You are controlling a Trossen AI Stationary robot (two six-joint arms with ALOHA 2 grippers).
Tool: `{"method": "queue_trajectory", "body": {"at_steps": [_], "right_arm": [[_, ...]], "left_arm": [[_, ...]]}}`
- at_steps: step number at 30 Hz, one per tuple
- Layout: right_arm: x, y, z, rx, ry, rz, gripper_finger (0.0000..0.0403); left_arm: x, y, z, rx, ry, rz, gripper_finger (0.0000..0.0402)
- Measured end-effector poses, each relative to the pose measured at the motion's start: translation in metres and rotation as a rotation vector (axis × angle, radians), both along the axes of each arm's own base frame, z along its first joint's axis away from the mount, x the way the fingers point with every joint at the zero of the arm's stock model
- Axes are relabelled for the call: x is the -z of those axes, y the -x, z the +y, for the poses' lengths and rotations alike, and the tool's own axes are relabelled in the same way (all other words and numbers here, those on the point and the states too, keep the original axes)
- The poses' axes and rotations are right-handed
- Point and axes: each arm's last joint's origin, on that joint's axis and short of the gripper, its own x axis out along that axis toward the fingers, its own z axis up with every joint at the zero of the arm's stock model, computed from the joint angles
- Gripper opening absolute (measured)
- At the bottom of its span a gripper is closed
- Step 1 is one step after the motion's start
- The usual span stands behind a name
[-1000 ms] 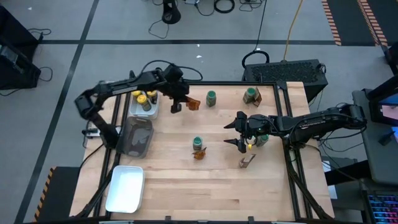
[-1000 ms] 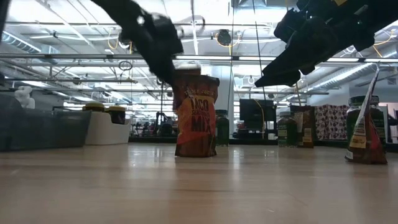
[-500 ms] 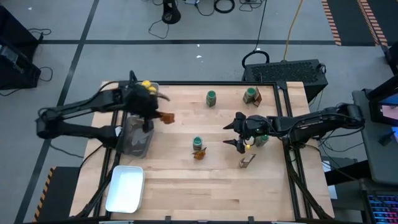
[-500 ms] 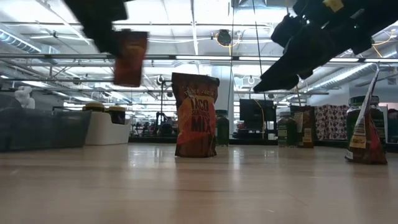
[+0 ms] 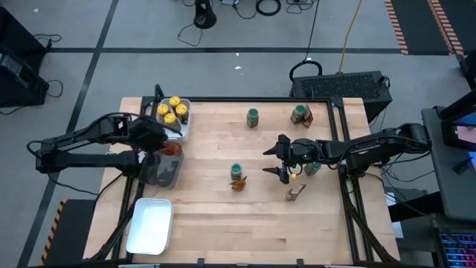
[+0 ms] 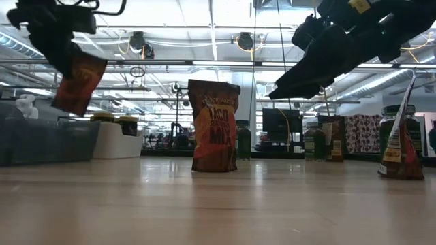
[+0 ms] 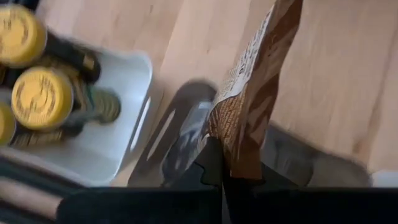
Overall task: Sort spices by type
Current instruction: Put the top left orange seasoning pack into the black bin
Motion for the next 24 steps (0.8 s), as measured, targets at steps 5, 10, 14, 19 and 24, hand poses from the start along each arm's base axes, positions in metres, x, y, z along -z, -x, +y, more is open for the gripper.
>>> {"method": "queue_trajectory", "body": {"at_steps": [5, 10, 14, 19, 24], "right_arm": [[0.000, 0.000, 0.000, 0.000, 0.000, -0.005, 0.0299], [-0.001, 0.000, 0.000, 0.009, -0.018, -0.012, 0.0299], [-0.002, -0.001, 0.000, 0.010, -0.021, -0.028, 0.0299], [-0.004, -0.002, 0.000, 0.013, -0.028, -0.047, 0.0299], [-0.004, -0.002, 0.000, 0.014, -0.030, -0.048, 0.0299]], "left_arm": [[0.004, -0.004, 0.002, 0.007, -0.009, 0.069, 0.0002], [0.010, -0.016, 0.006, 0.076, -0.019, 0.147, 0.0002], [0.017, -0.026, 0.009, 0.113, -0.009, 0.216, 0.0002], [0.025, -0.036, 0.012, 0.141, 0.007, 0.284, 0.0001], [0.039, -0.040, 0.013, 0.162, 0.020, 0.333, 0.0001]]}}
